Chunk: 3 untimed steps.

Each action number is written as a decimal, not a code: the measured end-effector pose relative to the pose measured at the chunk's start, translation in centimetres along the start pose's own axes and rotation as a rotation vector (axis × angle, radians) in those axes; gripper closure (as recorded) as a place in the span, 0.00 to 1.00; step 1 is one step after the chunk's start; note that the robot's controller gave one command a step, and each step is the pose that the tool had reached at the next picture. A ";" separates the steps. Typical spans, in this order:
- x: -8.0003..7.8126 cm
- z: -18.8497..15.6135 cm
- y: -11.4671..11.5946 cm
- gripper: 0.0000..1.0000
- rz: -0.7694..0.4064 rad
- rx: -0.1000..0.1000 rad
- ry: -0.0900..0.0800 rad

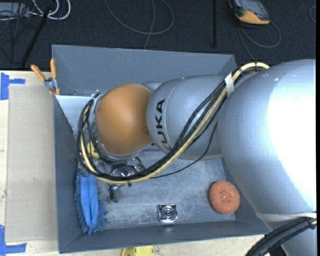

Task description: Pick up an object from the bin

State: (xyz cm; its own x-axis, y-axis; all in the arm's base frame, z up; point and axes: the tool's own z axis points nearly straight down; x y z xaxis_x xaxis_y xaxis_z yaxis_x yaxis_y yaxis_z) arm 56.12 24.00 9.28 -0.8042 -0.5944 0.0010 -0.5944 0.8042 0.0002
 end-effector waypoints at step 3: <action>0.1 1.6 0.7 1.00 0.133 -0.002 0.002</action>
Offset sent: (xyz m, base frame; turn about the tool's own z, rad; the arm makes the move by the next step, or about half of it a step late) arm 0.0000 0.0000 0.0000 0.0000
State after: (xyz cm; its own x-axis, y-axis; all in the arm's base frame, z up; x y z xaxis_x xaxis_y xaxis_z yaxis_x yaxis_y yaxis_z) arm 55.60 24.46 7.67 -0.8759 -0.4825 0.0034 -0.4825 0.8759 0.0016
